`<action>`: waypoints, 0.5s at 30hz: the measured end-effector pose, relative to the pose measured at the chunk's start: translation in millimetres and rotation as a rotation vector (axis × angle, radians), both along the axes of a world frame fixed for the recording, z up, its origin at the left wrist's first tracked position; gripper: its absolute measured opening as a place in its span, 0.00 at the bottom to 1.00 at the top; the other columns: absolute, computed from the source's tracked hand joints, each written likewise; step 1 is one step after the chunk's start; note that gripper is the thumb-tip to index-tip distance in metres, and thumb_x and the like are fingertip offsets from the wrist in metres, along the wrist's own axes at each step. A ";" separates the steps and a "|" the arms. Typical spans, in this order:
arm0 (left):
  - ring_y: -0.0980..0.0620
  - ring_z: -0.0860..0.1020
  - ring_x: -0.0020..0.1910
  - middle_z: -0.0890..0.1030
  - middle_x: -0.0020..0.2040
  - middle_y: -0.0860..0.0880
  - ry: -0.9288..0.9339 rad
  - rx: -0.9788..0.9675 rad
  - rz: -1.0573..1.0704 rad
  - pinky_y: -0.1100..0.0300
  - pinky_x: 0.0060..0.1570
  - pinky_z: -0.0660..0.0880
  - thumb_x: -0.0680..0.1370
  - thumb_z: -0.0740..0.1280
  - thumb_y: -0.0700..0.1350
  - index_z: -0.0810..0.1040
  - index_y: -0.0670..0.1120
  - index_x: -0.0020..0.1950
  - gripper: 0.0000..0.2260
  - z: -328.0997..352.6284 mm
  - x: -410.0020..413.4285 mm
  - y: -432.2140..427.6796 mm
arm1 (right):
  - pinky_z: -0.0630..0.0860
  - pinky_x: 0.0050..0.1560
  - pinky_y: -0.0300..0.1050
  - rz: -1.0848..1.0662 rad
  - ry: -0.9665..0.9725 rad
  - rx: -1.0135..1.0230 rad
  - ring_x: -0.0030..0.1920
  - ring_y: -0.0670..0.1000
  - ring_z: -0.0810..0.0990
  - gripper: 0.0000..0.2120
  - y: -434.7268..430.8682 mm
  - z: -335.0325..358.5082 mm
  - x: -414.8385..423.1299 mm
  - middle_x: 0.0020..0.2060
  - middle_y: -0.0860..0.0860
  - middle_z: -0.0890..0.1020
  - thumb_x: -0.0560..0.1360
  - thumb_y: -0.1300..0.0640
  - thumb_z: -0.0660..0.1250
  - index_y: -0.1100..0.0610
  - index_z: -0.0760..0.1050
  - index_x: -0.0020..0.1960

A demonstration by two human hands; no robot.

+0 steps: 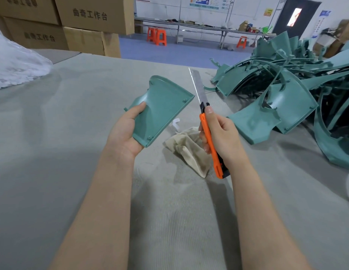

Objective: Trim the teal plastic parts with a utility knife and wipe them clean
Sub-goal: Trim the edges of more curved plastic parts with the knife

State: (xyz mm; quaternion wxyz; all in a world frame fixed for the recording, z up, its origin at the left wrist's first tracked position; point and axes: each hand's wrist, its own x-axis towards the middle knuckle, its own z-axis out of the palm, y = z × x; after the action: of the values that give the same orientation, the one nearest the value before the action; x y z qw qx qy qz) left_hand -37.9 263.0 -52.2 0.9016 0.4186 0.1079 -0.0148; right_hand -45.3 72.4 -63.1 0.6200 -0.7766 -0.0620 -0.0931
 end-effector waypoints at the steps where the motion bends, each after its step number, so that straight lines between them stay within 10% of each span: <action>1: 0.52 0.83 0.32 0.85 0.37 0.47 -0.001 0.003 0.002 0.63 0.28 0.78 0.79 0.66 0.43 0.80 0.42 0.50 0.05 0.0 -0.1 0.0 | 0.68 0.26 0.43 -0.001 -0.005 -0.013 0.23 0.50 0.69 0.24 0.2 -0.5 0.0 0.26 0.56 0.71 0.82 0.43 0.56 0.62 0.72 0.40; 15: 0.51 0.83 0.31 0.85 0.35 0.47 0.005 -0.009 0.032 0.62 0.27 0.77 0.79 0.66 0.43 0.79 0.42 0.47 0.05 0.5 0.7 1.5 | 0.68 0.25 0.41 0.038 -0.022 -0.146 0.24 0.51 0.67 0.26 0.6 -4.5 0.6 0.28 0.58 0.69 0.83 0.45 0.56 0.67 0.65 0.38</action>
State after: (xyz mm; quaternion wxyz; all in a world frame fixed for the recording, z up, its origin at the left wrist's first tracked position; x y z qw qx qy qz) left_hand -37.2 264.4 -51.7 0.9033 0.4129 0.1166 -0.0020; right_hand -44.7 73.0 -67.6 0.5625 -0.8174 -0.0903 -0.0853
